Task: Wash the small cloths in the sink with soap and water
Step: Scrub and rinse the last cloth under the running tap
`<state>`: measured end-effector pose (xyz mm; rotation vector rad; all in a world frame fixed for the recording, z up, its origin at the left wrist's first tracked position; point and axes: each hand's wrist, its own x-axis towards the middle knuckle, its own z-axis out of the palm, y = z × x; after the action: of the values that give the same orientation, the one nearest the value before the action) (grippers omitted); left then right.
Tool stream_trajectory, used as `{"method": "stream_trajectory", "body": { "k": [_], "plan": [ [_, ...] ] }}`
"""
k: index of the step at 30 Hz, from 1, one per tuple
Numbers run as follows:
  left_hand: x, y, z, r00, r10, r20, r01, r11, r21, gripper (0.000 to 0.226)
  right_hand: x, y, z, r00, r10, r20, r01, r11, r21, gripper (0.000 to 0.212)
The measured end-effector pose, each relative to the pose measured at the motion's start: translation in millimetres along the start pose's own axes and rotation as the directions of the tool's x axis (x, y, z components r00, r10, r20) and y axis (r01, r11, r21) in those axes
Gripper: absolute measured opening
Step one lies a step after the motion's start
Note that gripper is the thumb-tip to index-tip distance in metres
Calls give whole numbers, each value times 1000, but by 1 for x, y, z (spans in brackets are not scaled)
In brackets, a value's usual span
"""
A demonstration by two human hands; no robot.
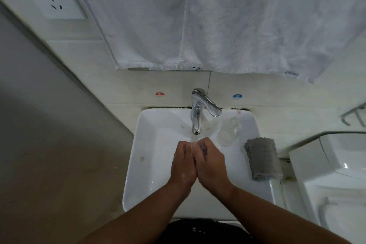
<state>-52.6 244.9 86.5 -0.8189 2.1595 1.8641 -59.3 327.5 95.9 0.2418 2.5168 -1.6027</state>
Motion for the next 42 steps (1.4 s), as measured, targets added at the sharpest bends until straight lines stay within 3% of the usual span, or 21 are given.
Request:
{"method": "stream_trajectory", "body": {
  "k": [4, 8, 10, 15, 18, 21, 24, 26, 29, 32, 35, 37, 40, 42],
  "plan": [
    [-12, 4, 11, 994, 83, 77, -85, 996, 21, 23, 20, 7, -9, 984, 166, -67, -162, 985, 60, 32],
    [1, 2, 9, 996, 66, -61, -66, 998, 0, 17, -3, 0, -8, 999, 47, 18, -47, 999, 9, 24],
    [-4, 2, 10, 998, 53, -42, -54, 998, -31, 18, -2, 1, -12, 999, -18, 46, 19, 1000, -22, 21],
    [-23, 12, 24, 998, 57, 7, -56, 995, -77, 26, 22, 11, -25, 994, 102, -25, -100, 992, 80, 28],
    [-10, 10, 26, 993, 30, -118, -31, 999, -7, 19, 2, 5, -24, 997, 4, 78, -5, 1000, 20, 23],
    [-15, 10, 31, 993, 7, -115, -13, 999, -50, 20, 2, 8, -28, 990, -90, 107, 90, 996, 11, 19],
    [-30, 13, 38, 998, 21, -56, -22, 999, -27, 24, 27, 19, -32, 999, 33, 18, -34, 996, 86, 28],
    [-32, 13, 38, 997, 54, -56, -54, 999, 3, 24, 25, 22, -32, 992, 115, 43, -120, 987, 110, 31],
    [-22, 16, 33, 985, 15, -175, -27, 997, -71, 19, 2, 12, -29, 993, 7, 117, -11, 999, 31, 27],
    [-23, 15, 30, 992, 1, -124, -12, 996, -87, 23, 2, 11, -27, 989, -93, 116, 92, 996, 16, 22],
    [-31, 16, 33, 1000, -11, -12, 10, 996, -83, 27, 31, 17, -28, 998, 56, 25, -57, 997, 43, 26],
    [-25, 13, 30, 1000, 9, -24, -10, 999, -37, 27, 30, 18, -25, 991, 128, 46, -130, 991, 29, 29],
    [-10, 8, 21, 994, 6, -113, -9, 1000, -21, 23, 3, 8, -18, 993, 25, 112, -22, 999, -33, 26],
    [-6, 4, 16, 997, -16, -70, 15, 1000, -16, 24, -1, 8, -13, 992, -40, 123, 47, 998, -52, 23]
  ]
}}
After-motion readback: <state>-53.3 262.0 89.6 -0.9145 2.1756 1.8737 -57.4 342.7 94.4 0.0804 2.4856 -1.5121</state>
